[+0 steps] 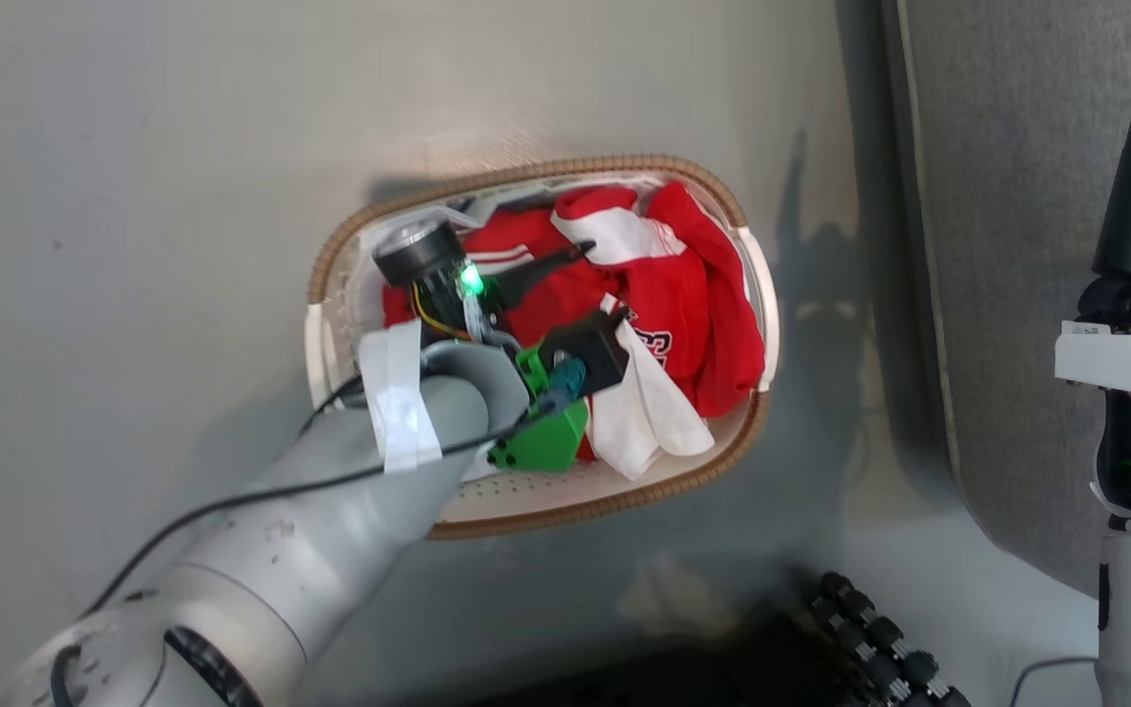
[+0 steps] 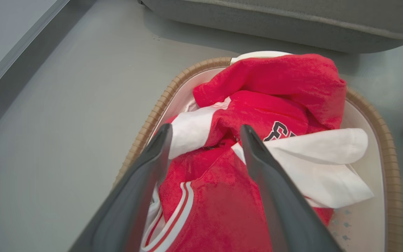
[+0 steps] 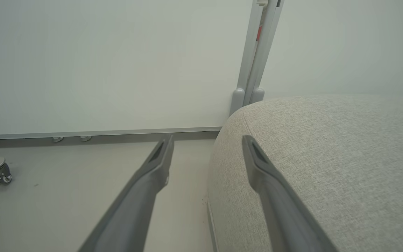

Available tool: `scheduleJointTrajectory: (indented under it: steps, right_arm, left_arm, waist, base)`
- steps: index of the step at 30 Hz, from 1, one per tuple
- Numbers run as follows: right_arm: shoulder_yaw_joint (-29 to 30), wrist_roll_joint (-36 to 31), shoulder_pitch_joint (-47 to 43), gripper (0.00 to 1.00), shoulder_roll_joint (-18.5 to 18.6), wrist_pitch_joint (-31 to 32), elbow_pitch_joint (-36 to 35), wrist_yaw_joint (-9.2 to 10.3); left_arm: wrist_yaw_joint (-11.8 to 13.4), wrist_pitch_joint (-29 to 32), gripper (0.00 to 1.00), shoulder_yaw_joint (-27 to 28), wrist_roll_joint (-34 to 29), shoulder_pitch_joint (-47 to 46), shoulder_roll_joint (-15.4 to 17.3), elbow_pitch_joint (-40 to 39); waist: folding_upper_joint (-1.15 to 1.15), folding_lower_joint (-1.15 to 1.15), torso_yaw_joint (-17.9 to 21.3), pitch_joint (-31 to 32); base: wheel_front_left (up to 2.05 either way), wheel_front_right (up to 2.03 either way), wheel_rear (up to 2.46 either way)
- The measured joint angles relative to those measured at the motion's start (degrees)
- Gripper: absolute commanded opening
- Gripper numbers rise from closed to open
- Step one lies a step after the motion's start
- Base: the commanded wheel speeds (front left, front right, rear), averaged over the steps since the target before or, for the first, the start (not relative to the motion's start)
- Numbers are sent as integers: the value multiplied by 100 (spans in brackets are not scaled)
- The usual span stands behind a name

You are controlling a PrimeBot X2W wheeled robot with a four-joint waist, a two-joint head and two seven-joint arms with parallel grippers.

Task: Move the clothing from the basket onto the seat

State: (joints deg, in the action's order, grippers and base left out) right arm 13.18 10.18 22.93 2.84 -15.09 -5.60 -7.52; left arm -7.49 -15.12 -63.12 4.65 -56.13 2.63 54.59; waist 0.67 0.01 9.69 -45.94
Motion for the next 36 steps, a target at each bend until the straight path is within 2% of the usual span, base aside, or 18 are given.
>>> scheduleJointTrajectory:
  steps: [6, 13, 24, 26, 27, 28, 30, 36]
  right_arm:
    - [-116, 134, 57, 100, 0, 0, 4, 0]
    - [-187, 209, 71, 100, -1, 0, 1, 0]
    - [-383, 324, 110, 100, -1, 0, 12, 0]
    - [-404, 347, 115, 100, -2, 0, 15, 0]
    - [-413, 348, 116, 100, -2, 0, 16, 0]
    - [-419, 352, 117, 100, -2, 0, 16, 0]
    - [-430, 359, 119, 100, -2, 0, 16, 0]
    - [-430, 367, 120, 100, -2, 0, 41, 0]
  left_arm:
    - [1, -1, 100, -158, 80, -553, 2, 290]
    - [27, 67, 100, -444, 38, -793, 2, 530]
    - [153, 1076, 100, -682, 236, -933, 4, 662]
    - [194, 1198, 81, -710, 281, -933, 4, 656]
    - [212, 1214, 49, -712, 289, -933, 4, 655]
    - [248, 1249, 42, -710, 341, -933, 3, 651]
    - [303, 1244, 2, -683, 486, -932, 8, 592]
    - [324, 1110, 0, -625, 847, -878, 7, 368]
  waist:
    - [0, 0, 228, -455]
    - [0, 0, 440, -748]
    - [0, 0, 546, -905]
    - [0, 0, 548, -913]
    - [0, -1, 551, -917]
    - [0, 0, 554, -923]
    - [0, 0, 562, -932]
    - [0, -1, 543, -887]
  base:
    - [0, 0, 0]
    - [0, 0, 0]
    - [0, 0, 0]
    - [0, 0, 0]
    - [0, 0, 0]
    - [0, 0, 0]
    - [0, 0, 0]
    - [0, 0, 0]
